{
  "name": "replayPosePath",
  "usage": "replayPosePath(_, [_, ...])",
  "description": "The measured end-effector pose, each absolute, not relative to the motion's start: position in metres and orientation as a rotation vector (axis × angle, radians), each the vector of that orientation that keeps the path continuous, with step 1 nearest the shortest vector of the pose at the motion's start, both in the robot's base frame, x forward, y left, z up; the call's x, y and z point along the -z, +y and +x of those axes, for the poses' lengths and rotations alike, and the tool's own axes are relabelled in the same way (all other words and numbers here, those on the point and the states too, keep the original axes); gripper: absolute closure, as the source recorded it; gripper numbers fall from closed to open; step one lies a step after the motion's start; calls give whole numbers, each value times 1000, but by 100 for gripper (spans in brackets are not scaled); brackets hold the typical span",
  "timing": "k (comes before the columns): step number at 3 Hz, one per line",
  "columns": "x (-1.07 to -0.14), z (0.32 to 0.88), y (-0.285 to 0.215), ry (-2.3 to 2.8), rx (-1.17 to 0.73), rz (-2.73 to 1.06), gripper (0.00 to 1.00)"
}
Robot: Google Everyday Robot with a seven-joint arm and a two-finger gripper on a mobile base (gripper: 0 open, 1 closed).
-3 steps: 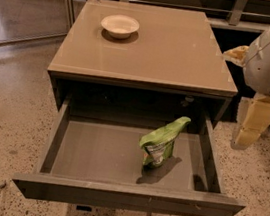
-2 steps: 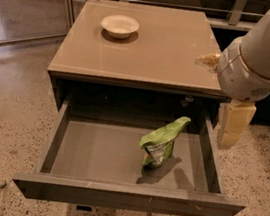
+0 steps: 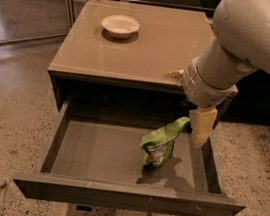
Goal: Pick green rice chip bag from top drawer and place on counter
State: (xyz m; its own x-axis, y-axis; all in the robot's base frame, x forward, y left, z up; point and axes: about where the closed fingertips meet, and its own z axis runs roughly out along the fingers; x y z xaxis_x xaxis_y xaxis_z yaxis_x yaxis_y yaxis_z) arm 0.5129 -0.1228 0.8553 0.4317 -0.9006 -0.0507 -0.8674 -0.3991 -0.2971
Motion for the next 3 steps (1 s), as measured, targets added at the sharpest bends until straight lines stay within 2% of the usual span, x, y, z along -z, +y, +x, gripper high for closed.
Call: replayPosePath(3, [-755,552,-117,1610,35,-2471,0])
